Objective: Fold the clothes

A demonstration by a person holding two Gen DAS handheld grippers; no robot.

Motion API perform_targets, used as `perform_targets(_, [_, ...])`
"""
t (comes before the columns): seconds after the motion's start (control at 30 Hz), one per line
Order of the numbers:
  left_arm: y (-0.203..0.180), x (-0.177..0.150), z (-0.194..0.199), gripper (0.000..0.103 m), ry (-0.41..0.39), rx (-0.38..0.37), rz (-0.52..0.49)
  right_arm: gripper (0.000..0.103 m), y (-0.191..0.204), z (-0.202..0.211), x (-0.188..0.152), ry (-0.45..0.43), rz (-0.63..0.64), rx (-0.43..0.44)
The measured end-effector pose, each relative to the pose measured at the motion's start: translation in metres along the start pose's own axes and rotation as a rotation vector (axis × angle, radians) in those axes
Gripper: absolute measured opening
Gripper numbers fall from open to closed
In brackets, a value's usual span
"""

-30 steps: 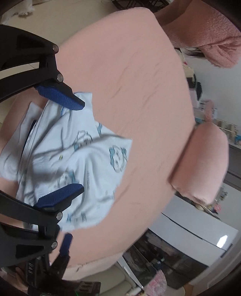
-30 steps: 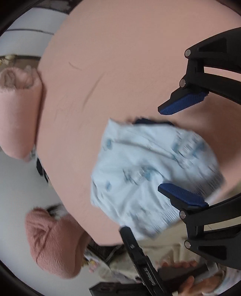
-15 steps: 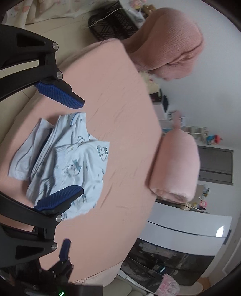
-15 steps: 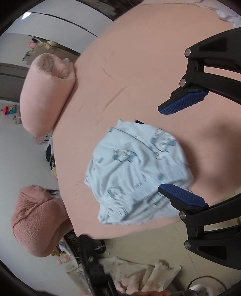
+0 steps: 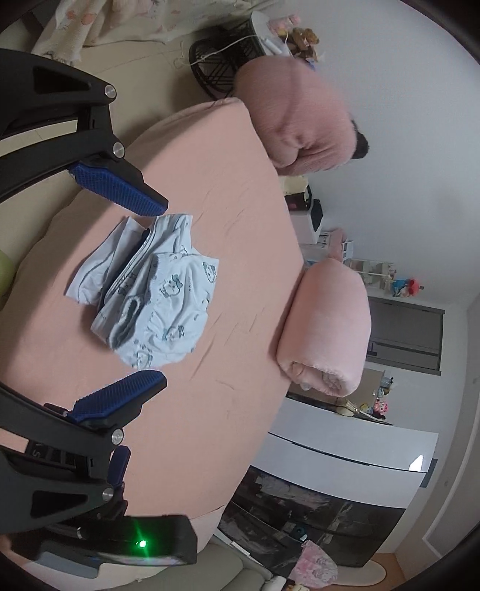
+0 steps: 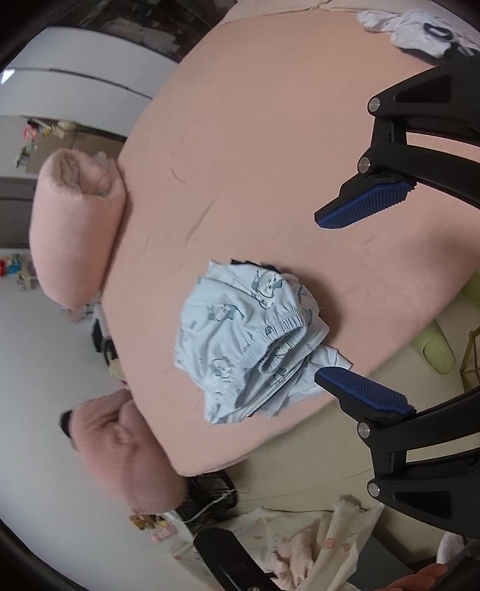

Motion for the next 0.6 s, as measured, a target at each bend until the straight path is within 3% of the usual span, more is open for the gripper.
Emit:
perform_targets(0.07, [-0.006, 0.004, 0.011, 0.085, -0.008, 0.004, -0.004, 0.081, 0.001, 0.018, -0.003, -0.024, -0.014, -0.007])
perform_targets(0.13, [-0.014, 0.002, 0.016, 0.085, -0.014, 0.005, -0.016, 0.096, 0.001, 0.033, -0.004, -0.05, -0.035, -0.016])
perform_targets(0.2, [-0.021, -0.001, 0.022, 0.085, -0.021, 0.005, -0.028, 0.103, 0.0, 0.05, -0.009, -0.077, -0.045, -0.03])
perform_targets(0.6, [-0.054, -0.018, 0.036, 0.086, -0.018, 0.045, -0.136, 0.103, 0.018, 0.099, -0.029, -0.123, 0.018, -0.064])
Point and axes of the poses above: each gripper's, at about its wrist camera, not at the fingertips, and z roughly against the way its jaws point, y to its left, x to its top, the point moved 1 cm from there along -z, roughly the way its jaws point, and after that the axes turned 12 degrees about x, right-handed, at the moved point
